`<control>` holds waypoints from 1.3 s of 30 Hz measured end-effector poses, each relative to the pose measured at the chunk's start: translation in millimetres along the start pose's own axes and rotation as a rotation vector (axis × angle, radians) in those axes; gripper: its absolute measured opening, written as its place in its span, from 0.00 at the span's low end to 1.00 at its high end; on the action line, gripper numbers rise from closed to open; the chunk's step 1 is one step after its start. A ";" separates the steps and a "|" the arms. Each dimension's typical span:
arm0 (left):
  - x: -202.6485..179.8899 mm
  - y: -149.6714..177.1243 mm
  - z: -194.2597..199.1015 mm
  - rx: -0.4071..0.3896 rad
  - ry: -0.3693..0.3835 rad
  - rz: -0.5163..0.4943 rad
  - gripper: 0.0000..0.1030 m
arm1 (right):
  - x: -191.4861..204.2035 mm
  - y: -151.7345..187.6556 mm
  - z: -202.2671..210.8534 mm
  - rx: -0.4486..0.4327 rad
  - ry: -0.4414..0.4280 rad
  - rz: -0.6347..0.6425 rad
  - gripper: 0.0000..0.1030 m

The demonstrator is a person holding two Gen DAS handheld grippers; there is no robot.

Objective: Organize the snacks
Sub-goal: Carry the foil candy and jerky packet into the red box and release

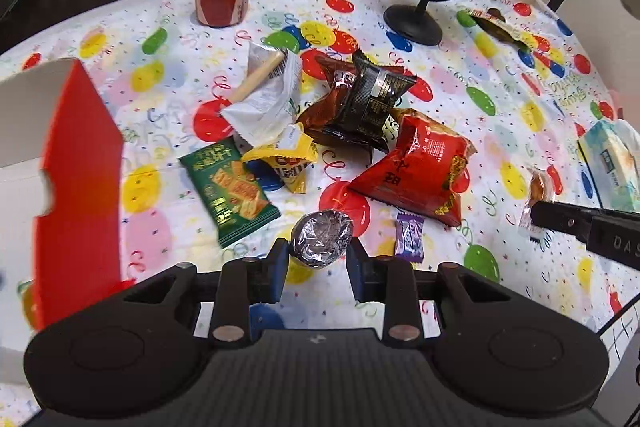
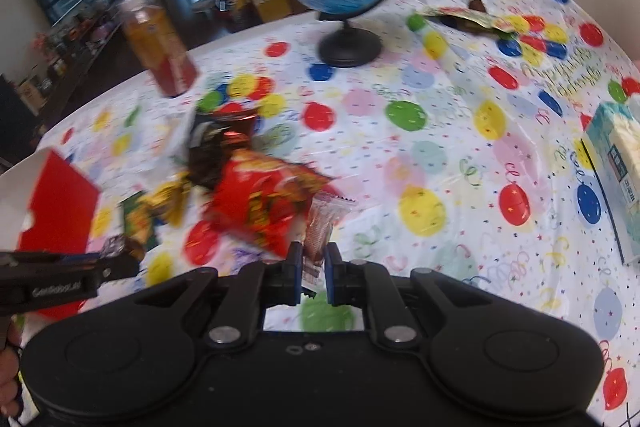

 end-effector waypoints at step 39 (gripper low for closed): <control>222.8 24.0 144.9 -0.119 -0.121 0.151 0.29 | 296.6 25.0 25.9 0.008 -0.209 0.337 0.09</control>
Point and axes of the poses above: each gripper's, at about its wrist camera, not at the fingertips, and z roughly against the way its jaws point, x to its left, y to its underside, the point moved 8 cm from there along -z, roughly the way its jaws point, and after that the axes turned 1 degree about -x, right-handed, at the moved point
